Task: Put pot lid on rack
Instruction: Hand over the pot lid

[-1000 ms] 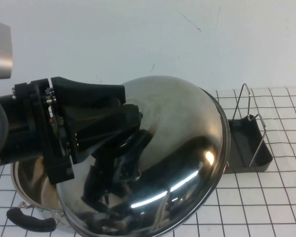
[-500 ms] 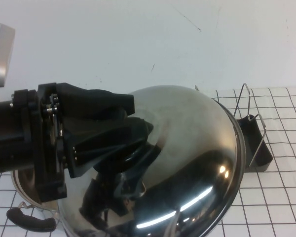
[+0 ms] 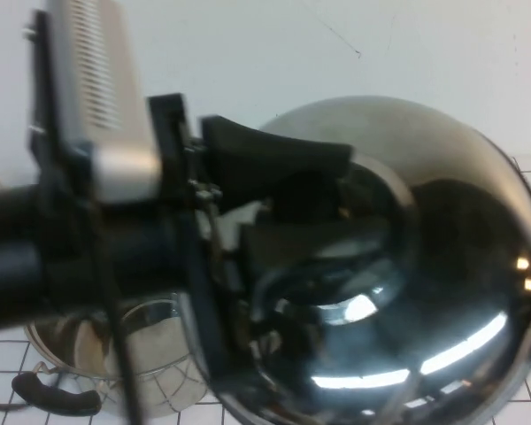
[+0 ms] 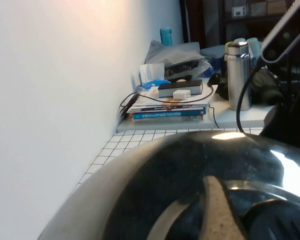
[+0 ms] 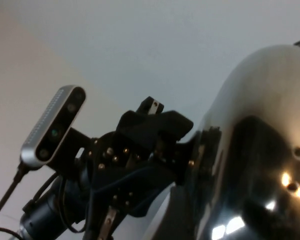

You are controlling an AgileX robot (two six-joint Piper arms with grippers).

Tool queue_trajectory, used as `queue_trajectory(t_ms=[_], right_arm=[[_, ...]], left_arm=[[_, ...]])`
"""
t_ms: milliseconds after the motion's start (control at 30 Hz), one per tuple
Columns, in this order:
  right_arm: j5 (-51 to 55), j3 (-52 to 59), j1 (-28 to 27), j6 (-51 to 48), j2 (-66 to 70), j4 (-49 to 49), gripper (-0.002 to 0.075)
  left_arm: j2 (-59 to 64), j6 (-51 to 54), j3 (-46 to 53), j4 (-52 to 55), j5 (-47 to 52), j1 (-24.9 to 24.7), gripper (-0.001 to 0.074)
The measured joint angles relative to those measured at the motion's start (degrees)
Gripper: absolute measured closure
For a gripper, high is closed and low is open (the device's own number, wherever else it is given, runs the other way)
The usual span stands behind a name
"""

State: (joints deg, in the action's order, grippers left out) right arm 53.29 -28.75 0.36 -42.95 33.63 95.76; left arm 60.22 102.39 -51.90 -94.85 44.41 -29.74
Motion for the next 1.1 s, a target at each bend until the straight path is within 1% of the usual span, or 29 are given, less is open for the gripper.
queue_trajectory(t_ms=[100, 167, 267, 367, 433, 533, 567, 667, 733, 767, 867, 933, 1033, 1067, 1100], right_arm=[[-0.3, 0.0, 0.0, -0.1, 0.7, 0.0, 0.0127], [0.0, 0.0, 0.0, -0.7, 1.4, 0.0, 0.0132], [1.4, 0.0, 0.0, -2.0, 2.1, 0.0, 0.0152], [2.8, 0.0, 0.0, -4.1, 2.3, 0.0, 0.0195], [3.9, 0.0, 0.0, -6.1, 2.3, 0.0, 0.0263], [4.4, 0.1, 0.0, -8.7, 2.4, 0.3, 0.0418], [4.6, 0.1, 0.1, -8.9, 2.5, 0.9, 0.0458], [5.1, 0.1, 0.1, -10.1, 2.5, 1.4, 0.0526], [5.5, 0.1, 0.2, -12.4, 2.5, 1.2, 0.0613], [5.2, 0.1, 0.3, -13.1, 2.5, 0.6, 0.0625], [3.0, 0.2, 0.3, -14.5, 2.7, -0.1, 0.0623], [2.1, 0.2, 0.3, -15.9, 2.7, -0.1, 0.0623], [0.0, 0.2, 0.3, -17.9, 2.7, -0.1, 0.0623], [-1.2, 0.2, 0.3, -18.6, 2.7, -0.1, 0.0623], [-2.6, 0.2, 0.3, -19.5, 2.7, -0.1, 0.0623]], left_arm=[[1.1, 2.0, -0.4, -0.2, -6.1, -6.1, 0.0415], [1.7, 2.6, -1.2, -0.3, -8.8, -8.9, 0.0415], [2.9, 2.6, -2.4, -0.7, -9.3, -11.1, 0.0415], [4.1, 2.6, -2.8, -0.7, -9.1, -11.8, 0.0415], [4.7, 2.6, -3.1, -1.0, -9.1, -11.9, 0.0415], [5.2, 2.6, -3.1, -1.7, -9.0, -12.0, 0.0415], [5.5, 2.7, -3.1, -1.7, -9.0, -12.0, 0.0414], [6.4, 2.7, -3.1, -1.8, -8.6, -12.0, 0.041], [6.9, 2.7, -3.1, -1.7, -9.0, -12.0, 0.0379], [7.2, 2.6, -3.1, -1.7, -9.0, -12.0, 0.0357], [7.3, 2.4, -3.1, -1.7, -8.6, -12.0, 0.0262], [7.3, 2.4, -3.1, -1.7, -9.0, -12.0, 0.0227], [7.3, 2.4, -3.1, -1.7, -11.3, -12.0, 0.0211], [7.3, 2.3, -3.1, -1.7, -12.3, -12.0, 0.0218], [7.2, 1.9, -3.1, -1.7, -14.4, -12.0, 0.0246]])
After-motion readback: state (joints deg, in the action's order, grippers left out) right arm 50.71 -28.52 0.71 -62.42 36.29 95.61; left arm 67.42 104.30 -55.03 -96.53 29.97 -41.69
